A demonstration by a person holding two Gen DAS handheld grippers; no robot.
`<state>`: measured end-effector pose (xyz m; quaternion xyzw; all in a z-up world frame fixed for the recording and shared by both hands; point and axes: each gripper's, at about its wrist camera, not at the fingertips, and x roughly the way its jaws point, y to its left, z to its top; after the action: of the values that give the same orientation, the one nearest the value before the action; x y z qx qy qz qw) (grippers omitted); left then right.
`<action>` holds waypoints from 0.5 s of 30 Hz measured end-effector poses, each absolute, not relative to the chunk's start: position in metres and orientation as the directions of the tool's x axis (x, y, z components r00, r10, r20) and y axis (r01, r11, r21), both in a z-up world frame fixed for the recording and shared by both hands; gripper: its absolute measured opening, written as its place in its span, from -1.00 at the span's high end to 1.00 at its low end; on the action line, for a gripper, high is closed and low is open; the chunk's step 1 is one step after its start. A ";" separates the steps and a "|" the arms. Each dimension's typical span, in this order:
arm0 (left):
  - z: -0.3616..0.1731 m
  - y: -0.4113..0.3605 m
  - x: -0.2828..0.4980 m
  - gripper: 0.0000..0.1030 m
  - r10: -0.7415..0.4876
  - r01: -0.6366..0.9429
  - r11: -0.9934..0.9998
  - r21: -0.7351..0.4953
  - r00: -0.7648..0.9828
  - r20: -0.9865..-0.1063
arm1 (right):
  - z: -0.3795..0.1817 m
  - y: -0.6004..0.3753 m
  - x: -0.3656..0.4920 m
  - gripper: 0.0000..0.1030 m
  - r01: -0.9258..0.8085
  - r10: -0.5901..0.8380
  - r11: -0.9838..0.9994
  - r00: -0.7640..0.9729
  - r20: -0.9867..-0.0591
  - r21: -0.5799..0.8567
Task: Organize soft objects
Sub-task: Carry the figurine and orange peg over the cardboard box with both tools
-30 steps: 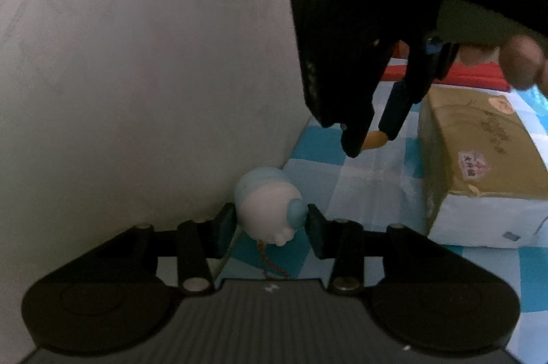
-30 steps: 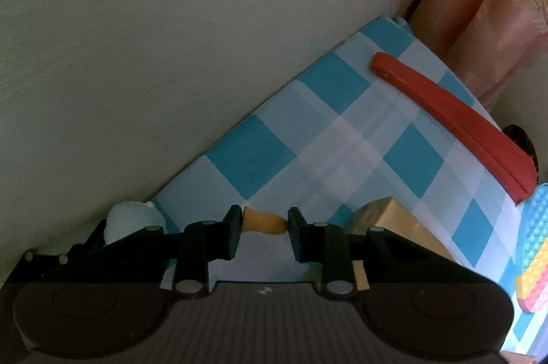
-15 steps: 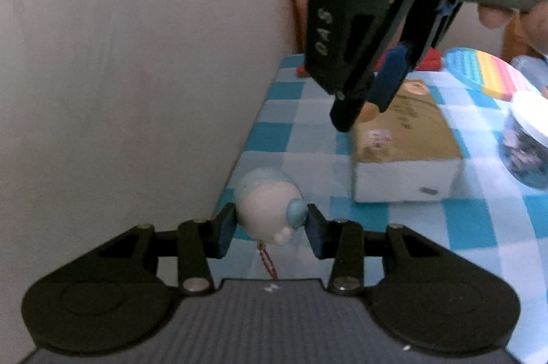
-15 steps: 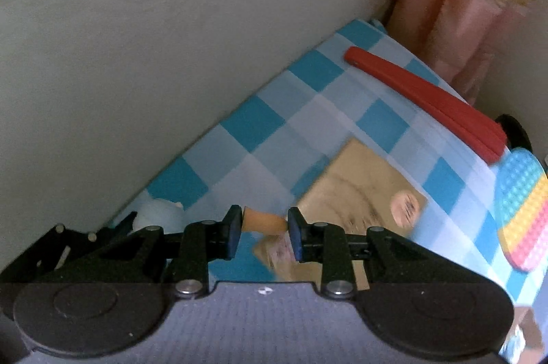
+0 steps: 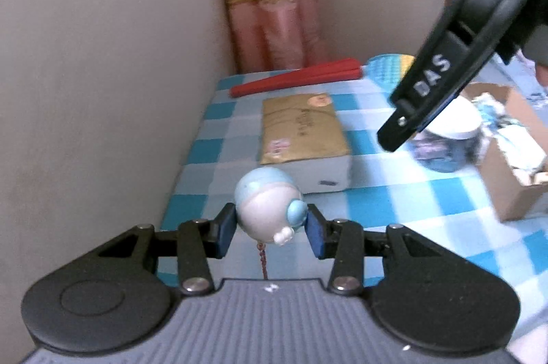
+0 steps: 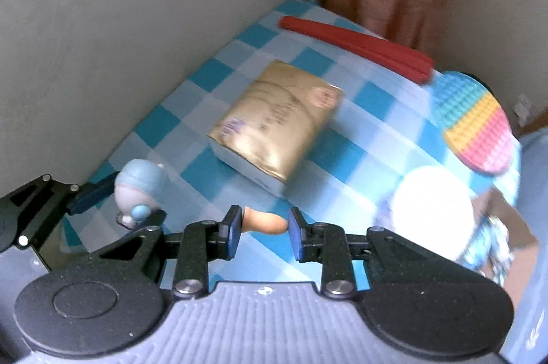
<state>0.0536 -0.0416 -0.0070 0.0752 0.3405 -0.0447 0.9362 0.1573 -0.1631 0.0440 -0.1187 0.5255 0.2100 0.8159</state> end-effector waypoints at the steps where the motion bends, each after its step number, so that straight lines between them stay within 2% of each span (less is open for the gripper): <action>1: -0.004 -0.045 0.051 0.18 -0.049 0.151 0.983 0.104 0.763 -0.645 | 0.047 -0.173 0.153 0.35 -0.451 0.214 0.892 0.375 -0.902 0.024; 9: 0.013 -0.082 0.047 0.18 -0.158 0.270 0.959 0.084 0.757 -0.634 | 0.059 -0.278 0.132 0.35 -0.250 0.114 0.968 0.452 -0.885 -0.003; 15: 0.022 -0.117 0.059 0.18 -0.258 0.371 0.928 0.044 0.722 -0.642 | 0.046 -0.349 0.125 0.34 -0.099 0.035 0.995 0.440 -0.897 -0.010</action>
<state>0.0595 -0.1169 0.0222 0.0850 0.3319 -0.1700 0.9240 0.1246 -0.3493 0.0461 -0.0303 0.5277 0.0396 0.8480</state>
